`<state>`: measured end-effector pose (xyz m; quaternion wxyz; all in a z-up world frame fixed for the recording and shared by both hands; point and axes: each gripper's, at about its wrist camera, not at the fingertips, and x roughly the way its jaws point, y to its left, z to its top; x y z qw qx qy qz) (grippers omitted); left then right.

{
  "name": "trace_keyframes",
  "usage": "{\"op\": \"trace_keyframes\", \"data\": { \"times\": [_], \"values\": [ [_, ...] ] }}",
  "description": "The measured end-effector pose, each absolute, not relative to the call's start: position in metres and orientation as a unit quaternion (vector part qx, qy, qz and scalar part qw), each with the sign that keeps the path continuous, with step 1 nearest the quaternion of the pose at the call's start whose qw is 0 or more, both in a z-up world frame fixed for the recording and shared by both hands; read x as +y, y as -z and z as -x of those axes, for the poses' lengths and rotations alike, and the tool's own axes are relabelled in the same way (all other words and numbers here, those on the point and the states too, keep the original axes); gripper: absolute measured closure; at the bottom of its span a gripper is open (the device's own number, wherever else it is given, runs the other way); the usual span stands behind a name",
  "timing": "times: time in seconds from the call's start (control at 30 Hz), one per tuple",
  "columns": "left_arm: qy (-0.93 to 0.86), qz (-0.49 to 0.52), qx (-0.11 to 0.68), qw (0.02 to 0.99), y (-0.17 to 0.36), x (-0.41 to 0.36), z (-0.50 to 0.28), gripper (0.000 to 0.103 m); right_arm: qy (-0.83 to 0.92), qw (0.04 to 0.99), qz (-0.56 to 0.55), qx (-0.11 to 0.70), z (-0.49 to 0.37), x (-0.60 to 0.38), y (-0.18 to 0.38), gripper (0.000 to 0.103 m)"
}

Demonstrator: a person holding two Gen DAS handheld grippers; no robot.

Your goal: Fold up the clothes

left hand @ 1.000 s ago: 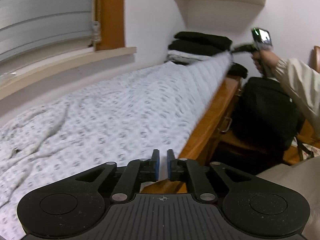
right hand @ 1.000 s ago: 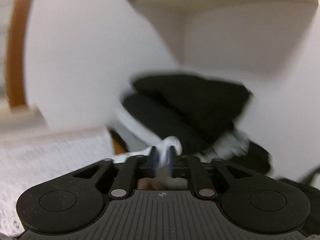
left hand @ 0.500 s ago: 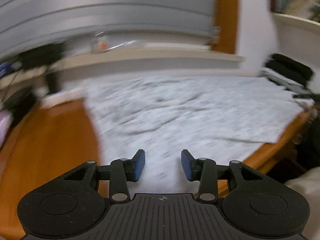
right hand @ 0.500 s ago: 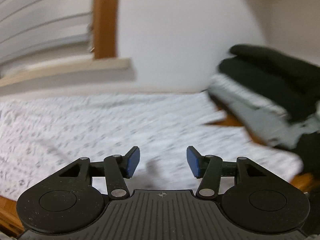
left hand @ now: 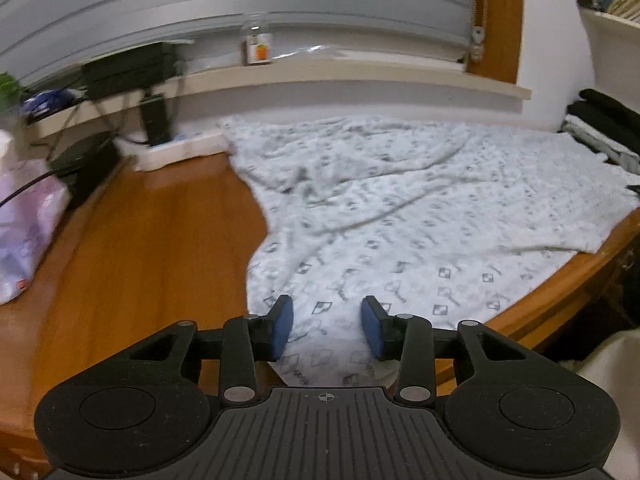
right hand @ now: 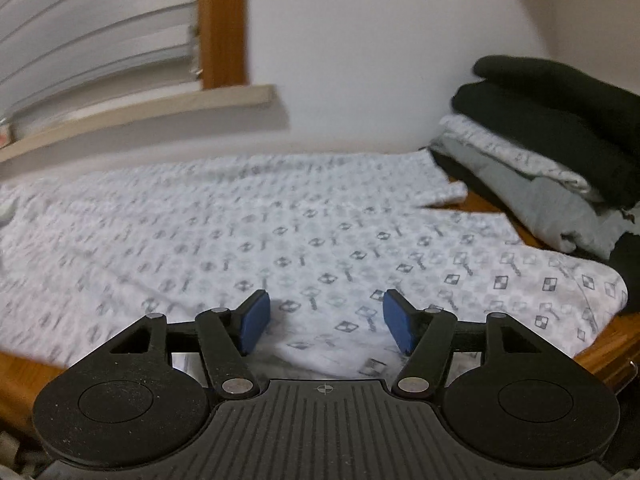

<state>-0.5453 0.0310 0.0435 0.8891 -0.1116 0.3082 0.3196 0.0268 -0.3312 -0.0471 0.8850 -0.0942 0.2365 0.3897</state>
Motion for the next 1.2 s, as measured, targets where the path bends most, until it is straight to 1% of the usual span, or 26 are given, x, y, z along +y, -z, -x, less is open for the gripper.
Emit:
{"op": "trace_keyframes", "data": {
  "times": [0.13, 0.2, 0.3, 0.4, 0.43, 0.47, 0.53, 0.57, 0.63, 0.67, 0.7, 0.73, 0.77, 0.8, 0.83, 0.87, 0.97, 1.2],
  "values": [
    [-0.326, 0.119, 0.315, 0.884, -0.048, 0.039, 0.56, 0.061, -0.396, 0.874, 0.121, 0.254, -0.024, -0.343, 0.039, 0.04],
    [-0.327, 0.127, 0.309, 0.884, -0.051, 0.042, 0.565, 0.063, -0.373, 0.887, 0.114, 0.248, -0.028, -0.349, 0.041, 0.039],
    [-0.336, 0.13, 0.286, 0.888, -0.058, 0.042, 0.565, 0.059, -0.337, 0.905, 0.103, 0.24, -0.034, -0.358, 0.044, 0.039],
    [-0.327, 0.131, 0.256, 0.9, -0.067, 0.039, 0.558, 0.043, -0.343, 0.906, 0.077, 0.236, -0.039, -0.364, 0.05, 0.037],
    [-0.316, 0.133, 0.245, 0.907, -0.07, 0.037, 0.552, 0.034, -0.344, 0.906, 0.078, 0.234, -0.039, -0.365, 0.051, 0.036],
    [-0.306, 0.131, 0.238, 0.912, -0.071, 0.035, 0.546, 0.029, -0.346, 0.906, 0.078, 0.231, -0.039, -0.366, 0.052, 0.036],
    [-0.284, 0.128, 0.225, 0.923, -0.074, 0.031, 0.533, 0.027, -0.345, 0.906, 0.079, 0.231, -0.038, -0.369, 0.052, 0.032],
    [-0.275, 0.13, 0.219, 0.927, -0.074, 0.031, 0.525, 0.024, -0.343, 0.907, 0.079, 0.23, -0.038, -0.37, 0.051, 0.03],
    [-0.265, 0.132, 0.212, 0.931, -0.074, 0.03, 0.51, 0.021, -0.339, 0.91, 0.081, 0.223, -0.034, -0.373, 0.049, 0.03],
    [-0.263, 0.132, 0.211, 0.932, -0.075, 0.029, 0.503, 0.019, -0.342, 0.91, 0.084, 0.219, -0.031, -0.373, 0.046, 0.029],
    [-0.261, 0.131, 0.21, 0.933, -0.075, 0.029, 0.495, 0.015, -0.345, 0.91, 0.086, 0.214, -0.027, -0.373, 0.043, 0.024],
    [-0.259, 0.131, 0.209, 0.934, -0.075, 0.028, 0.487, 0.003, -0.348, 0.91, 0.088, 0.208, -0.023, -0.372, 0.039, 0.021],
    [-0.256, 0.131, 0.206, 0.936, -0.076, 0.026, 0.48, 0.0, -0.354, 0.909, 0.087, 0.201, -0.018, -0.371, 0.034, 0.02],
    [-0.252, 0.128, 0.2, 0.938, -0.077, 0.024, 0.474, 0.0, -0.36, 0.908, 0.086, 0.197, -0.013, -0.368, 0.029, 0.014],
    [-0.251, 0.127, 0.196, 0.94, -0.078, 0.023, 0.468, 0.0, -0.366, 0.907, 0.084, 0.192, -0.007, -0.365, 0.025, 0.006],
    [-0.249, 0.129, 0.193, 0.94, -0.078, 0.022, 0.463, 0.0, -0.372, 0.906, 0.083, 0.186, -0.002, -0.359, 0.021, 0.003],
    [-0.25, 0.139, 0.191, 0.939, -0.078, 0.023, 0.447, 0.0, -0.393, 0.898, 0.101, 0.167, 0.016, -0.335, 0.012, 0.0],
    [-0.257, 0.136, 0.191, 0.938, -0.074, 0.027, 0.42, 0.0, -0.448, 0.872, 0.134, 0.143, 0.058, -0.28, 0.015, 0.0]
  ]
}}
